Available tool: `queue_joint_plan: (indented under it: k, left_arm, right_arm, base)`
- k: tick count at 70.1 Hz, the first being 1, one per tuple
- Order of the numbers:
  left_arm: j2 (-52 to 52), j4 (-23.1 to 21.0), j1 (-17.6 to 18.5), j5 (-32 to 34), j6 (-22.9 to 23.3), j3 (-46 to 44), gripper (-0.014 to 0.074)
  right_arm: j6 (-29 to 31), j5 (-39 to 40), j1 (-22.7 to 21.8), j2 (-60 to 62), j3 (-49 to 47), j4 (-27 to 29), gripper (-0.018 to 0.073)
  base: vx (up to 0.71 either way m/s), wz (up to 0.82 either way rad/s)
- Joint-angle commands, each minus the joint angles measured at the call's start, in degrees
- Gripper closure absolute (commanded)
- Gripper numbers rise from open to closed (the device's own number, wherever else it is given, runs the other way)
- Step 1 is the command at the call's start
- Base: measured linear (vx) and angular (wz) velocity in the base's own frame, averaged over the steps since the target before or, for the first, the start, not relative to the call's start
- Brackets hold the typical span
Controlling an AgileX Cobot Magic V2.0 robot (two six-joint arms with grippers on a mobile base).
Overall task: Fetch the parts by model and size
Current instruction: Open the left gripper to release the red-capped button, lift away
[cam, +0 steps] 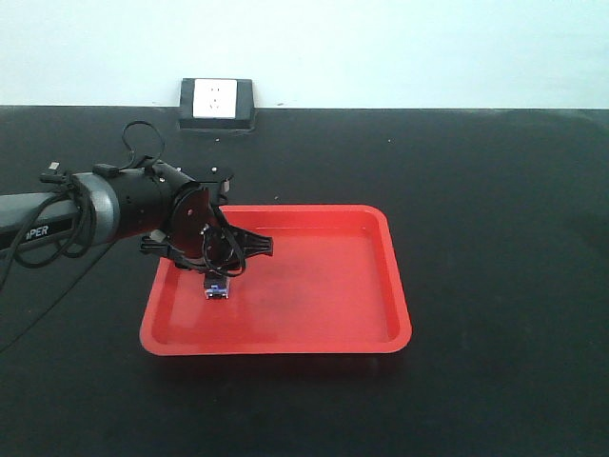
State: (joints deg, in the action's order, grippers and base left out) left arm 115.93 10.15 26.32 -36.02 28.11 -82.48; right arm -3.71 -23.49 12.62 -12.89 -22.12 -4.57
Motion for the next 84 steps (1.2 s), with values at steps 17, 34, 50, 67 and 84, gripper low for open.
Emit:
queue_joint_plan:
  k: [17, 34, 50, 67, 84]
  left_arm:
    - [-3.3, 0.5, 0.2, 0.7, 0.1, -1.5, 0.0233]
    - [-7.4, 1.2, 0.2, -0.5, 0.1, -1.5, -0.0048]
    - [-13.3, 6.4, 0.1, -3.3, 0.1, -1.5, -0.009]
    - [-22.7, 18.6, -0.2, -7.6, 0.1, -1.4, -0.0033]
    - [-30.9, 19.9, -4.5, -9.8, -5.9, 1.3, 0.0095]
  right_arm:
    - [0.3, 4.6, -0.1, -0.6, -1.6, -0.4, 0.0564]
    - [0.3, 4.6, -0.1, -0.6, -1.6, -0.4, 0.0564]
    - [0.3, 4.6, -0.1, -0.6, -1.6, -0.4, 0.0564]
    - [0.3, 4.6, -0.1, -0.6, -1.6, -0.4, 0.0564]
    - [0.3, 4.6, -0.1, -0.6, -1.6, -0.4, 0.0564]
  base:
    - [0.0, 0.0]
    - [0.0, 0.0]
    - [0.0, 0.0]
    - [0.0, 0.0]
    - [0.0, 0.0]
